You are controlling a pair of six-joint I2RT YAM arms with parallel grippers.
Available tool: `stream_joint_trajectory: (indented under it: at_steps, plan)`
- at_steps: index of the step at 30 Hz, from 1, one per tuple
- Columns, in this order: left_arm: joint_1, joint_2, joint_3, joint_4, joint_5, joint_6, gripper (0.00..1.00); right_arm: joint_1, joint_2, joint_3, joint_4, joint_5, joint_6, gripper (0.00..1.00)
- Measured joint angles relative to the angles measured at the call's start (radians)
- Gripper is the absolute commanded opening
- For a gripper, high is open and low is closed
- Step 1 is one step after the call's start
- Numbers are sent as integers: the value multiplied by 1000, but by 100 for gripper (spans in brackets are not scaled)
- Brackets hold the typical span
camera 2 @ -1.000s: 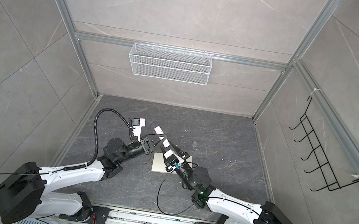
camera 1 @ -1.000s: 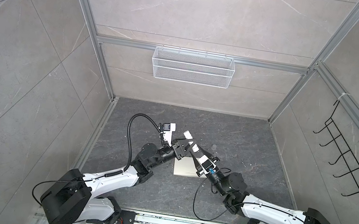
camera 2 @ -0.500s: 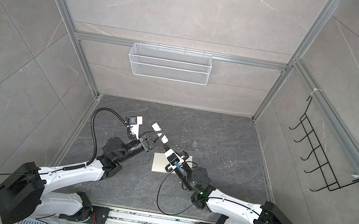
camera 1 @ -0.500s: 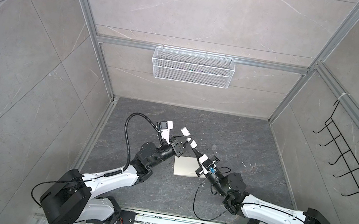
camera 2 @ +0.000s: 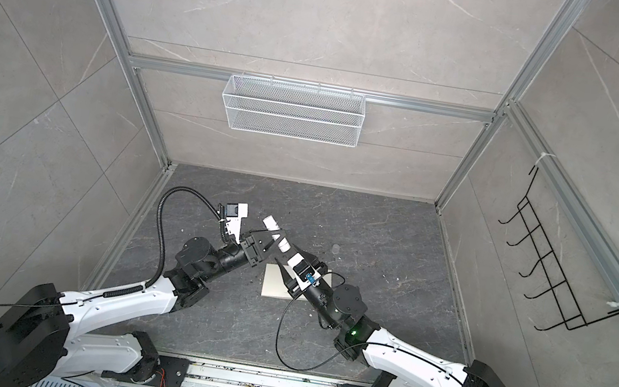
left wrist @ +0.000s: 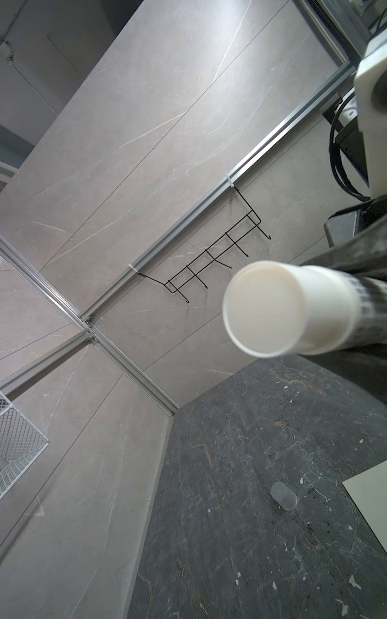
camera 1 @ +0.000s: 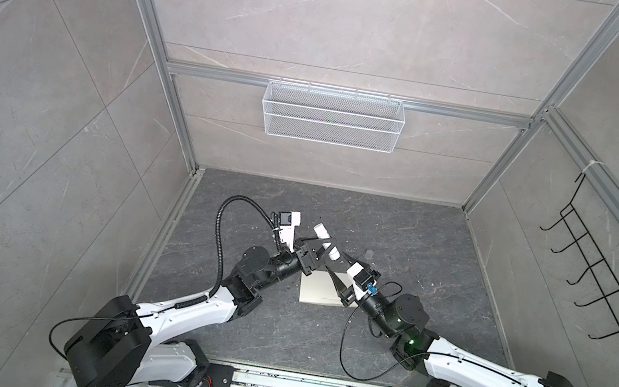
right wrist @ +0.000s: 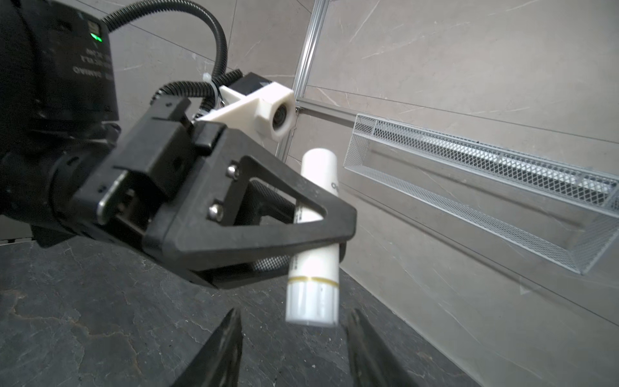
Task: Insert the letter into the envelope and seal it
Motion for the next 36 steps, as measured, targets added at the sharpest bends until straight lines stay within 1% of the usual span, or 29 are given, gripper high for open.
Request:
stream_joint_trajectory:
  at_steps: [8, 16, 20, 25, 35, 36]
  plan:
    - [0, -3, 0, -7, 4, 0, 0, 0, 53, 0, 25, 34, -10, 44]
    - [0, -3, 0, -12, 5, -1, 0, 0, 73, 4, 80, 42, -8, 44]
    - [0, -3, 0, -12, 6, -1, 0, 0, 76, 4, 106, 52, -2, 37]
    - [0, -3, 0, -12, 6, -1, 0, 0, 90, 10, 118, 52, 2, 33]
    - [0, -3, 0, -11, 7, -2, 0, 0, 98, 18, 120, 48, 2, 33]
    - [0, -3, 0, -11, 7, -2, 0, 0, 98, 18, 120, 48, 2, 29]
